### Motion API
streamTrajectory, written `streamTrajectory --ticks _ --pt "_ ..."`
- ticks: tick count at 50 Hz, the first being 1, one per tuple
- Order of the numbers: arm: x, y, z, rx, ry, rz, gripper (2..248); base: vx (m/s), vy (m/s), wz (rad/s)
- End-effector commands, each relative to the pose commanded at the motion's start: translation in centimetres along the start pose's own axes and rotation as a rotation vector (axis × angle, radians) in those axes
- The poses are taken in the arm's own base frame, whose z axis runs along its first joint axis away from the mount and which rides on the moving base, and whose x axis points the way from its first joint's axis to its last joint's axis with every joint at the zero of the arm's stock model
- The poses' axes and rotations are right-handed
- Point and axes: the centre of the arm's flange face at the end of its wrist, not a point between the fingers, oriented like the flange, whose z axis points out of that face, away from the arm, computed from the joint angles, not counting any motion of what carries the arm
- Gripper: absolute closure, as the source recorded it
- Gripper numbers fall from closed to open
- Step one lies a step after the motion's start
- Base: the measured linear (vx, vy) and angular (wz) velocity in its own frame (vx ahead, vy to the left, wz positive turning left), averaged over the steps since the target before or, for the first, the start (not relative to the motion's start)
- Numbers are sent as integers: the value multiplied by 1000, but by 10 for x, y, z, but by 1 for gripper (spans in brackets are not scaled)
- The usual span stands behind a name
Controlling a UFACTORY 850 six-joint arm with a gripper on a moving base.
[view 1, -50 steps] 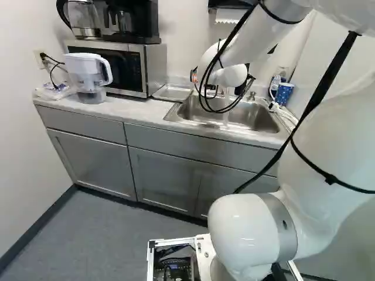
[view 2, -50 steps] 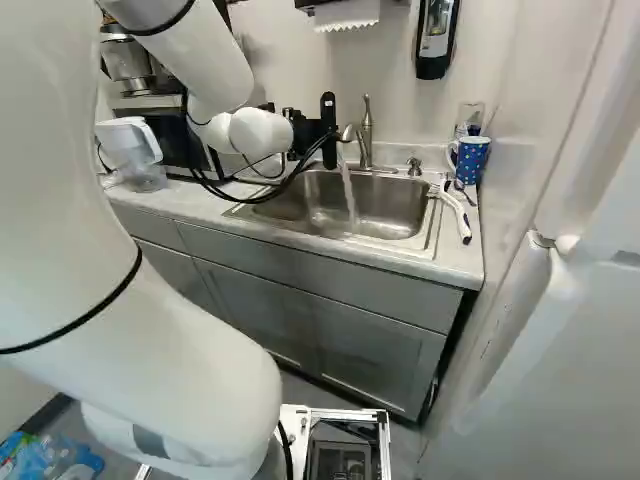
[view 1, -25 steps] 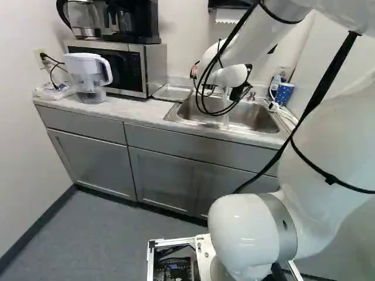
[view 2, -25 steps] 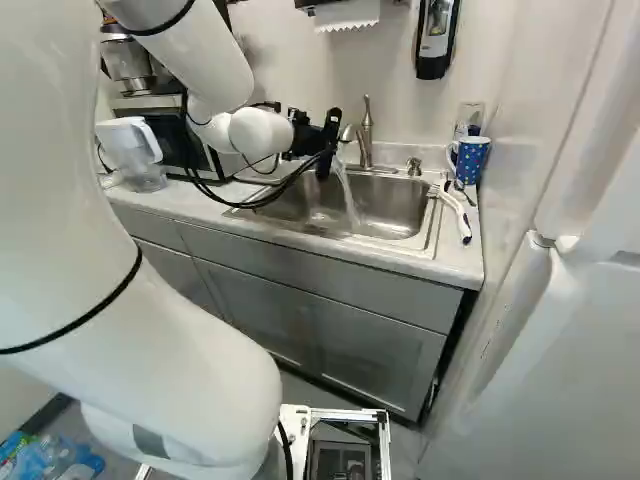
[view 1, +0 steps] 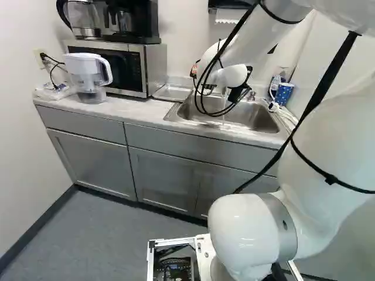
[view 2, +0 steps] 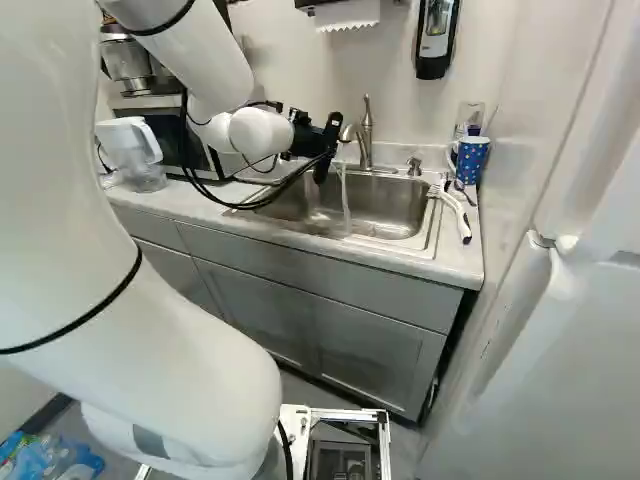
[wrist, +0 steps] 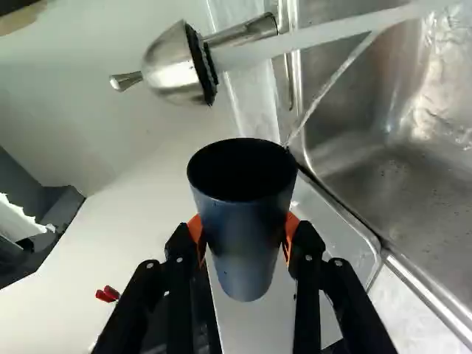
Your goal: Rinse the cup and place it in the tray
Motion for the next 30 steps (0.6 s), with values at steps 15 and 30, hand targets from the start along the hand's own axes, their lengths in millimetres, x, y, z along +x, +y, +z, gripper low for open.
streamTrajectory --ticks 15,30 --pt "0 0 0 0 0 0 128 0 0 0" --pt "0 0 0 0 0 0 128 0 0 0"
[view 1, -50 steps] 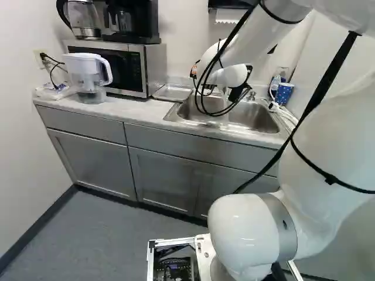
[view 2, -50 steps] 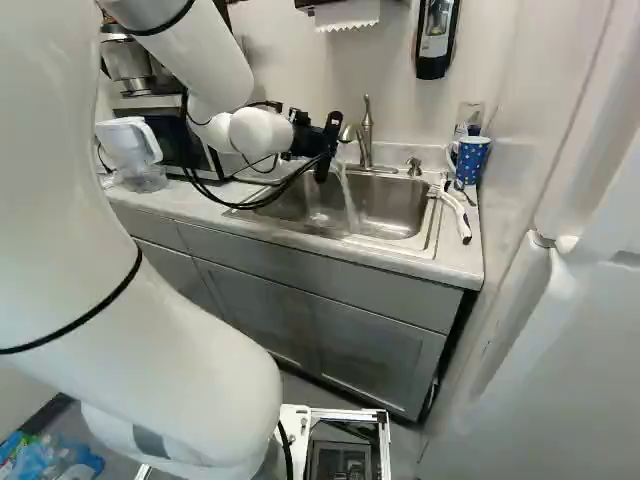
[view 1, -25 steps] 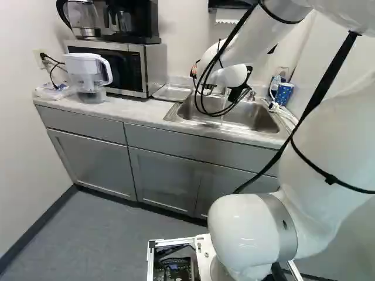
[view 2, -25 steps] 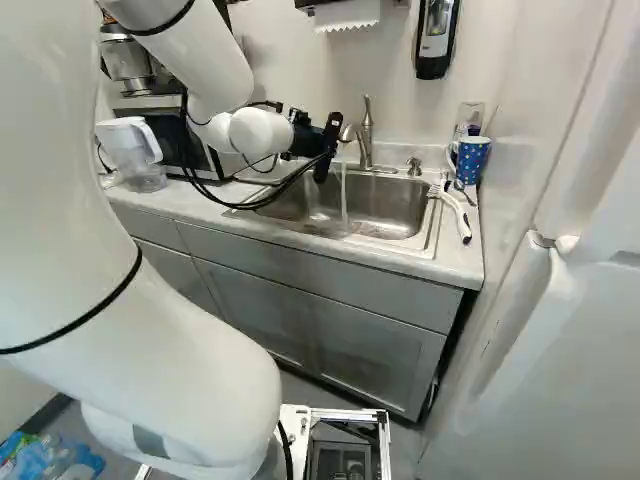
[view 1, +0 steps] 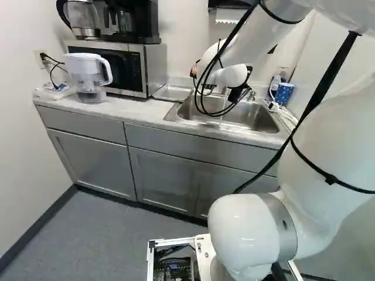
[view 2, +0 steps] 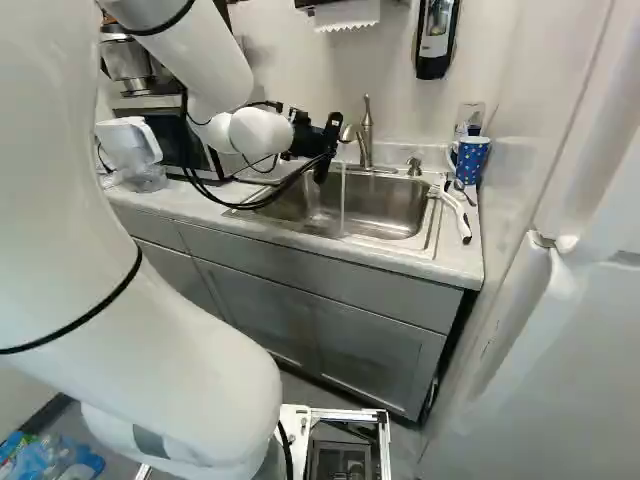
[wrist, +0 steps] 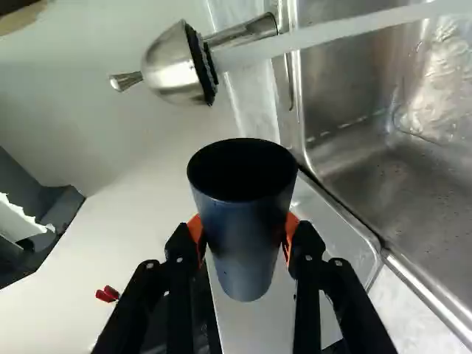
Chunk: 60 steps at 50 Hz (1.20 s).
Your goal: Rinse the cup and place it in the tray
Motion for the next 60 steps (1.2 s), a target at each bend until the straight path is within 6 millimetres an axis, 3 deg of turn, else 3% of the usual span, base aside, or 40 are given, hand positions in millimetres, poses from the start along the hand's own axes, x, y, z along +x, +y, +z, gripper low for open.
streamTrajectory --ticks 27,60 --pt "0 0 0 0 0 -22 128 0 0 0" --pt "0 0 0 0 0 -348 128 0 0 0"
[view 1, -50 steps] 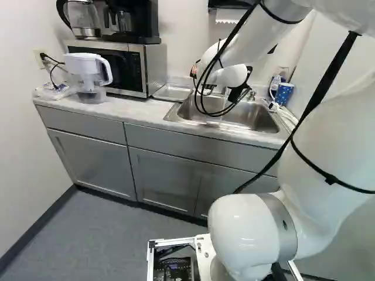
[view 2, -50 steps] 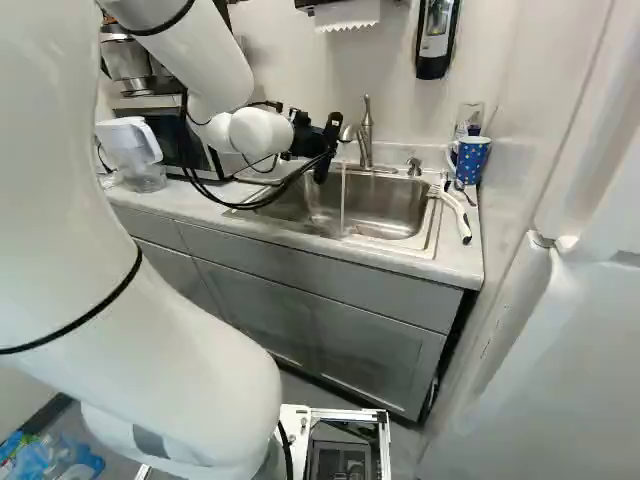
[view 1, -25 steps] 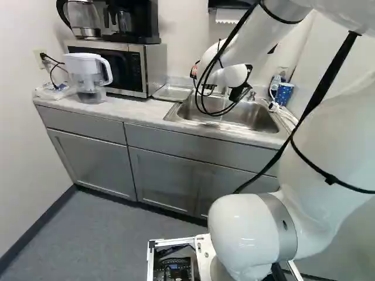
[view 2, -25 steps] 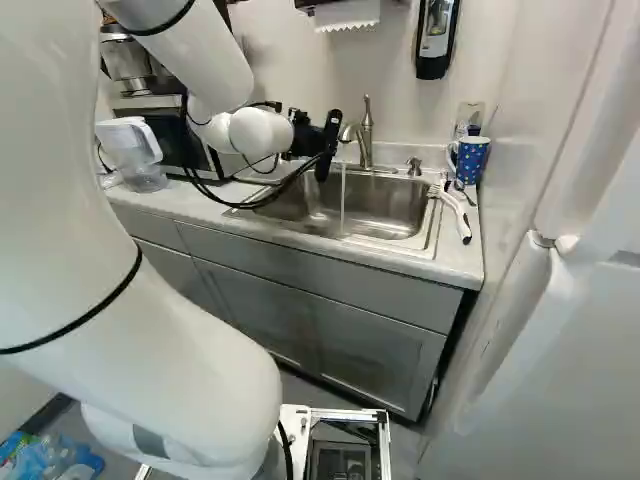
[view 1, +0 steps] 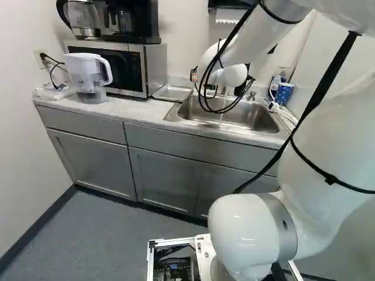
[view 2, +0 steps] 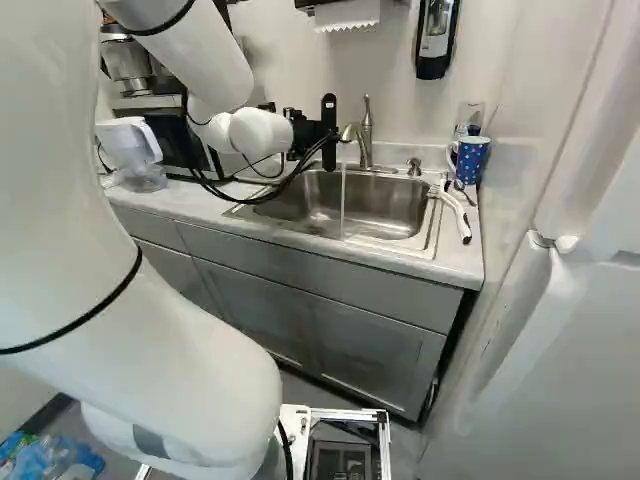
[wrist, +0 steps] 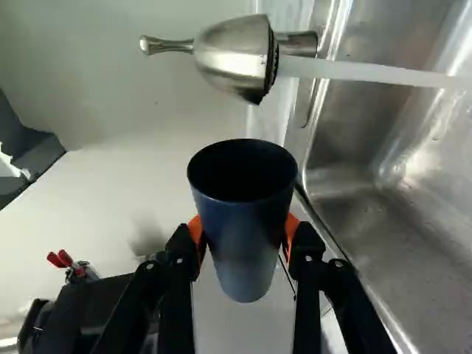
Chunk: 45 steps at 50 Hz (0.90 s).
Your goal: Rinse the cup and place it in the tray
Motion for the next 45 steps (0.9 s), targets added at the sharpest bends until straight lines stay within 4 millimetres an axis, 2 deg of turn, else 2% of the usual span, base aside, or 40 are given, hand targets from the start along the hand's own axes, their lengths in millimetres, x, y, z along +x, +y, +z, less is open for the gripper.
streamTrajectory --ticks 45 --pt "0 0 0 0 0 -473 128 0 0 0"
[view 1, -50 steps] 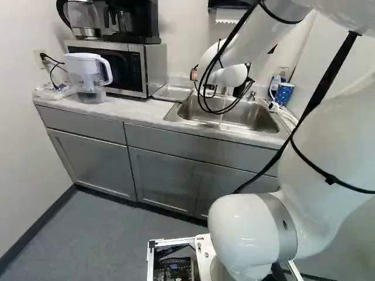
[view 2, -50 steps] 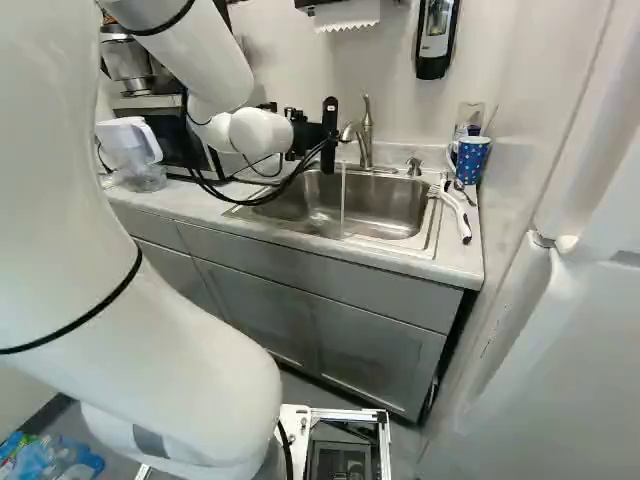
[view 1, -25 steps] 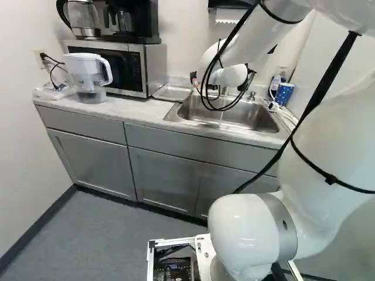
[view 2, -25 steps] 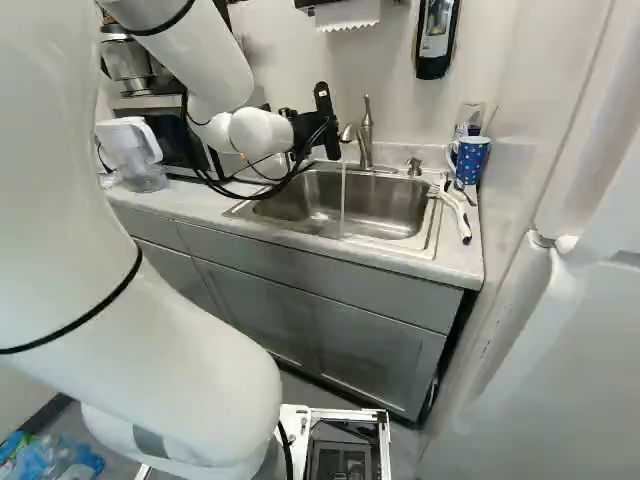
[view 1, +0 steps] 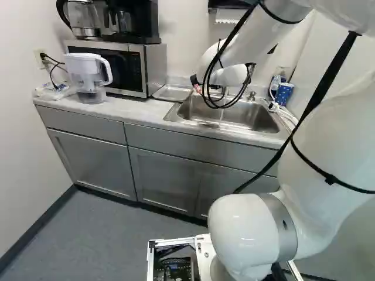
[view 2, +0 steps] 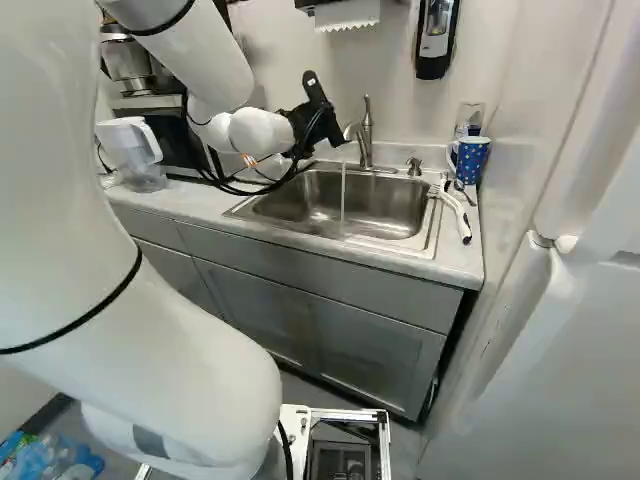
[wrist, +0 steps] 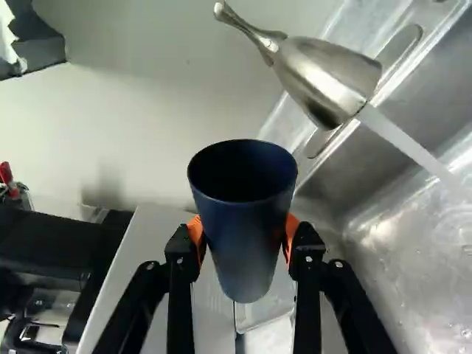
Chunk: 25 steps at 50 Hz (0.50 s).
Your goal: Rinse the cup and place it in the tray
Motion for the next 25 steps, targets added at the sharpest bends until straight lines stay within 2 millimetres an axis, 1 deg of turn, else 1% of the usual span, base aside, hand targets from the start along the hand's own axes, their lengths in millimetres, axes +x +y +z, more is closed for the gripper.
streamTrajectory --ticks 25 --pt "0 0 0 0 0 -263 128 0 0 0"
